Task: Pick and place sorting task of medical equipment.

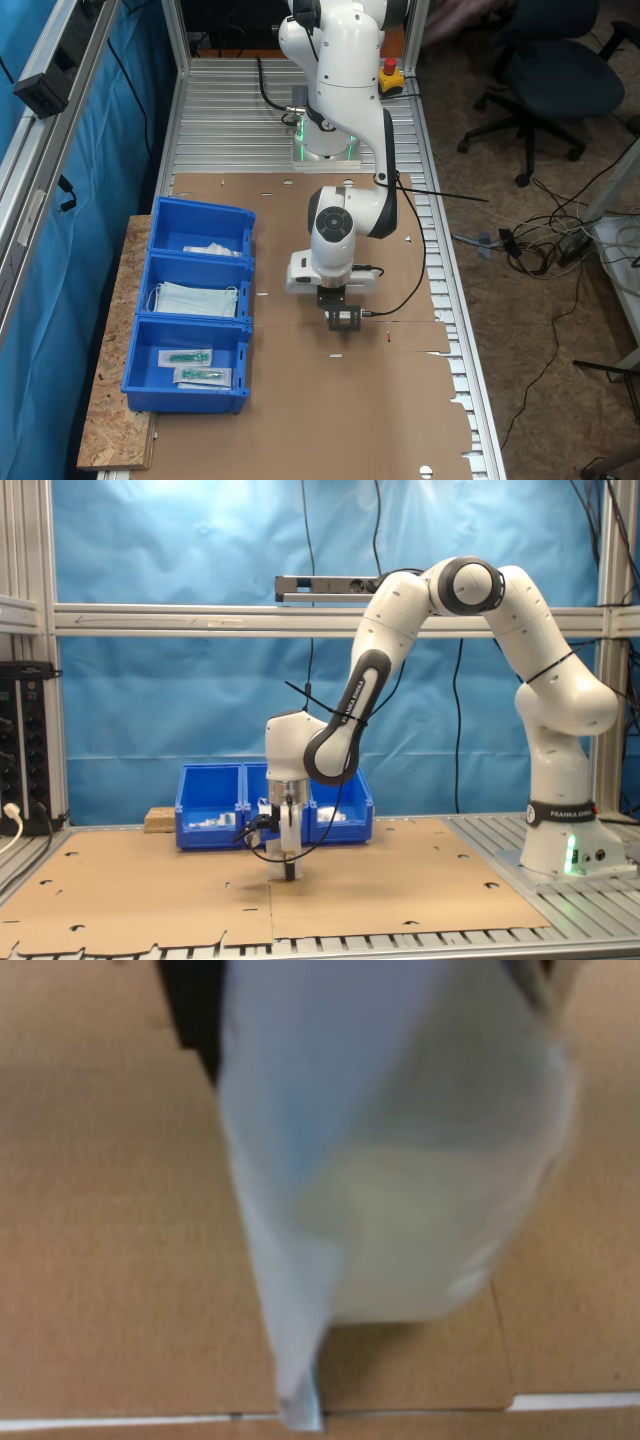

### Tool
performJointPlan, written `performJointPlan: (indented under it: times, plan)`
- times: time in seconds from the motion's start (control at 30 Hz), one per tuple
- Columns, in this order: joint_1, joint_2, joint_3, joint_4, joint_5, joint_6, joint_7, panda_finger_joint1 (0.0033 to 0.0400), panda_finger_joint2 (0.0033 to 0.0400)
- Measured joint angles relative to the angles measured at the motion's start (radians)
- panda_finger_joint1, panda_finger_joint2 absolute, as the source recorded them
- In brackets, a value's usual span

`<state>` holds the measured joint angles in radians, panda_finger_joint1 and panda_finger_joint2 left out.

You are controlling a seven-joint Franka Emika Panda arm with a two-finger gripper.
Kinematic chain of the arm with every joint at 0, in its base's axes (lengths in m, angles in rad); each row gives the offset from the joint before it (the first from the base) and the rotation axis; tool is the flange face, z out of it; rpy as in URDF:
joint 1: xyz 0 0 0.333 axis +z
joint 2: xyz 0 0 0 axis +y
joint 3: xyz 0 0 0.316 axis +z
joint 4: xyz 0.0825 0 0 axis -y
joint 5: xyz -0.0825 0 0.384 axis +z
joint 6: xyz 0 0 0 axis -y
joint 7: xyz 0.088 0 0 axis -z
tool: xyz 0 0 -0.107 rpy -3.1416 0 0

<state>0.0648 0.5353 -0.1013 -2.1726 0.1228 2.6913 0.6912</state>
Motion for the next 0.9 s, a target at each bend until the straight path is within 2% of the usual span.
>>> performJointPlan:
  times: [0.03,0.37,0.4,0.6,0.9]
  plan:
    - [0.000,0.000,0.000,0.000,0.000,0.000,0.000,0.0081,0.0081]
    - [0.000,0.000,0.000,0.001,0.000,0.000,0.000,0.0081,0.0081]
    - [0.000,0.000,0.000,0.001,0.000,0.000,0.000,0.0057,0.0057]
    - [0.000,-0.006,0.000,0.001,0.000,0.000,0.000,0.0057,0.0057]
    - [0.000,-0.064,0.000,0.001,0.000,0.000,0.000,0.0057,0.0057]
